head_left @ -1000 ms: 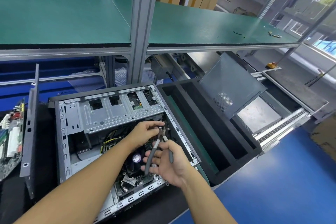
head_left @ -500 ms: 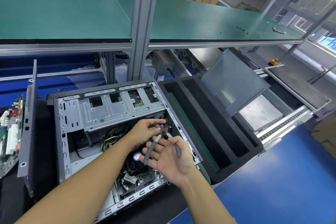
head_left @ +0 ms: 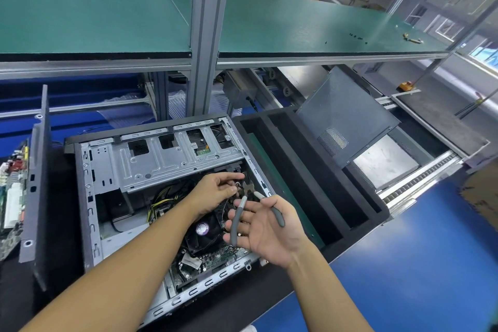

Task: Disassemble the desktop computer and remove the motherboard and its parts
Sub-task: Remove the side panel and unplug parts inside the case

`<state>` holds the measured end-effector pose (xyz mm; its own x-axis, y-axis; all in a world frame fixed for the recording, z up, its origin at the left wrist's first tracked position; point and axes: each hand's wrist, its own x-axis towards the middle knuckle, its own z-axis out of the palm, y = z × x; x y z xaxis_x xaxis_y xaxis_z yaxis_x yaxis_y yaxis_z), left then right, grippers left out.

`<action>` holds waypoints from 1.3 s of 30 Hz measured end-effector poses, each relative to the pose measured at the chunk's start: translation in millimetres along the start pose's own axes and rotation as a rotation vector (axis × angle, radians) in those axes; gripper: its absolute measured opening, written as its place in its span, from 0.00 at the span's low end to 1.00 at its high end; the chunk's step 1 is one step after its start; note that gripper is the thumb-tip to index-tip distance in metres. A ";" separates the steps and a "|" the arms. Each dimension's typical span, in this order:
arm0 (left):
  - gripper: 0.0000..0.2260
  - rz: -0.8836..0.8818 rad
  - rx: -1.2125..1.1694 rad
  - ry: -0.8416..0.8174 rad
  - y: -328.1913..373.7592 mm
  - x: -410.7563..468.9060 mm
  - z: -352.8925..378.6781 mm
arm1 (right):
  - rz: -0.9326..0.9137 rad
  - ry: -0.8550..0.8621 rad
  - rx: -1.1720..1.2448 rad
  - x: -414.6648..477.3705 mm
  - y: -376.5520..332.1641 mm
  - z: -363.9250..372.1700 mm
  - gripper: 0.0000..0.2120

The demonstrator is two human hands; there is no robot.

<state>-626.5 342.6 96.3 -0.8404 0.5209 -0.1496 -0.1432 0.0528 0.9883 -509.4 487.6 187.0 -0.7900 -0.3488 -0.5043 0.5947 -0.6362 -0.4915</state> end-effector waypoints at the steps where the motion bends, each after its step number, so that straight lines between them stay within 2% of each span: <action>1: 0.18 0.002 0.007 0.001 0.3 -0.2 0.1 | 0.015 -0.005 -0.010 1.2 -0.5 0.6 0.23; 10: 0.19 0.016 0.082 0.013 2.5 -2.2 1.5 | 0.086 0.000 -0.012 5.4 -2.2 -1.4 0.23; 15: 0.19 0.025 0.109 0.026 2.4 -2.5 1.9 | 0.053 -0.012 0.014 10.3 2.7 -0.8 0.21; 26: 0.19 0.032 0.157 0.041 0.1 -0.2 2.4 | 0.017 0.061 -0.204 16.5 7.5 -6.2 0.23; 34: 0.21 0.040 0.151 0.050 -1.2 0.7 3.0 | -0.091 0.191 -0.218 23.9 20.7 -3.3 0.16; 39: 0.20 0.039 0.161 0.055 -1.6 0.5 3.4 | -0.038 0.244 -0.187 22.0 16.3 -2.1 0.11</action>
<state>-625.0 345.7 94.8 -0.8717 0.4780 -0.1081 -0.0280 0.1715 0.9848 -516.7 471.0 166.4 -0.7661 -0.1374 -0.6279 0.6008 -0.5001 -0.6236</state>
